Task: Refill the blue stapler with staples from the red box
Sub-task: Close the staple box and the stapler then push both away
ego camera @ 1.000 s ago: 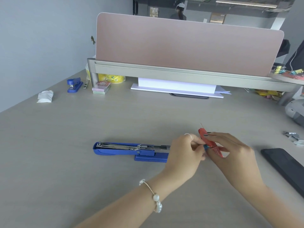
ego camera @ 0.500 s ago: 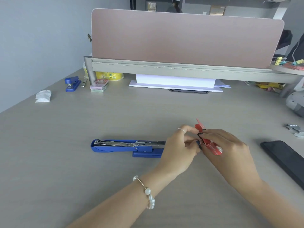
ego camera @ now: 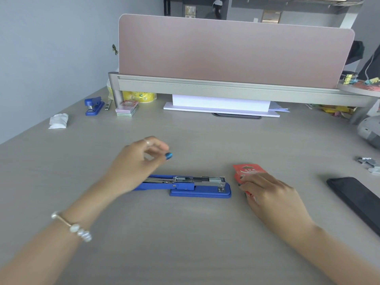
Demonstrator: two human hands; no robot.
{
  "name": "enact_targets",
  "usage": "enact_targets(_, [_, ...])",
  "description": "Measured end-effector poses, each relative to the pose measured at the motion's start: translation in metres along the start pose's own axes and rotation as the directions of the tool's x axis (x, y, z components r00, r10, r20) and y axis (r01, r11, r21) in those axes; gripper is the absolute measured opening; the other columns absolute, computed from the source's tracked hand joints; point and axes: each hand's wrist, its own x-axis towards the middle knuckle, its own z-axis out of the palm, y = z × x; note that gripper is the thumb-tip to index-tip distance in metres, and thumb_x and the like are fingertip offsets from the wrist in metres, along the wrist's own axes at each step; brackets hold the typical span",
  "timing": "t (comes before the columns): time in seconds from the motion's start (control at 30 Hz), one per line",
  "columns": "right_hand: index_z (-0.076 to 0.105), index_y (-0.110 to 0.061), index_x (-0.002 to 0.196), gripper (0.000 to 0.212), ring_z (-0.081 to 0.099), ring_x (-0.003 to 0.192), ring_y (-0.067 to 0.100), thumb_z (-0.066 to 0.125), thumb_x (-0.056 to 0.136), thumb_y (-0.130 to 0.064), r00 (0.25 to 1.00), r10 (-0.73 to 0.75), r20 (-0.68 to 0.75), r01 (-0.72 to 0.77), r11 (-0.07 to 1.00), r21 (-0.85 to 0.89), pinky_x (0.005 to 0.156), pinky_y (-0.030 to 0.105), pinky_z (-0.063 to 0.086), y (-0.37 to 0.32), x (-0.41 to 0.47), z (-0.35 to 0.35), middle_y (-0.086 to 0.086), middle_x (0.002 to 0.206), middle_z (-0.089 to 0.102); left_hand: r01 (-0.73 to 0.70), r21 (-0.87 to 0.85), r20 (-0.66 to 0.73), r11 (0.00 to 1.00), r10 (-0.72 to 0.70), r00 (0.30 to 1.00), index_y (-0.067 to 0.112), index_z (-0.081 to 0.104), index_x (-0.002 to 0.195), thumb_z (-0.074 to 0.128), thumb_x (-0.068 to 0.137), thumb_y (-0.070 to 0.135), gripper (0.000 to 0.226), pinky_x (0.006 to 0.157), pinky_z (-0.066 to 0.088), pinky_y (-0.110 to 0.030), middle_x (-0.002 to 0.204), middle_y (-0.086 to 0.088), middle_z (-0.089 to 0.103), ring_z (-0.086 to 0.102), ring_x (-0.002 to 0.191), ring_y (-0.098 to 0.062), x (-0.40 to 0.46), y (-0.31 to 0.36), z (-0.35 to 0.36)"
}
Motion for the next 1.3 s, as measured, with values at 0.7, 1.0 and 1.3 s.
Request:
enact_targets(0.7, [0.044, -0.057, 0.112, 0.05, 0.041, 0.113, -0.002, 0.062, 0.066, -0.052, 0.89, 0.102, 0.444, -0.36, 0.754, 0.55, 0.086, 0.014, 0.035, 0.001, 0.034, -0.007, -0.029, 0.101, 0.059, -0.004, -0.438, -0.096, 0.899, -0.042, 0.995, 0.021, 0.064, 0.103, 0.077, 0.065, -0.006, 0.049, 0.063, 0.049, -0.01, 0.074, 0.011, 0.075, 0.068, 0.067, -0.002, -0.013, -0.033, -0.032])
enact_targets(1.0, [0.036, -0.053, 0.115, 0.063, 0.043, 0.111, 0.0, 0.073, 0.072, -0.026, 0.941, 0.084, 0.328, -0.288, 0.709, 0.644, 0.087, 0.005, 0.03, -0.001, 0.027, -0.005, -0.033, 0.107, 0.056, -0.133, -0.553, -0.018, 0.823, 0.148, 0.989, 0.03, 0.072, 0.092, 0.08, 0.068, 0.012, 0.031, 0.07, 0.051, -0.018, 0.084, 0.006, 0.073, 0.061, 0.072, -0.005, 0.013, 0.026, 0.036])
enact_targets(1.3, [0.03, -0.05, 0.128, 0.078, 0.053, 0.079, -0.009, 0.054, 0.064, -0.013, 0.905, 0.167, 0.391, -0.414, 0.557, 0.72, 0.07, 0.016, 0.042, 0.009, 0.025, -0.006, -0.016, 0.106, 0.066, -0.374, 0.049, 0.202, 0.926, 0.357, 0.912, 0.027, 0.06, 0.121, 0.062, 0.083, 0.033, 0.039, 0.086, 0.044, -0.027, 0.098, 0.004, 0.065, 0.054, 0.096, -0.011, 0.007, 0.029, 0.088])
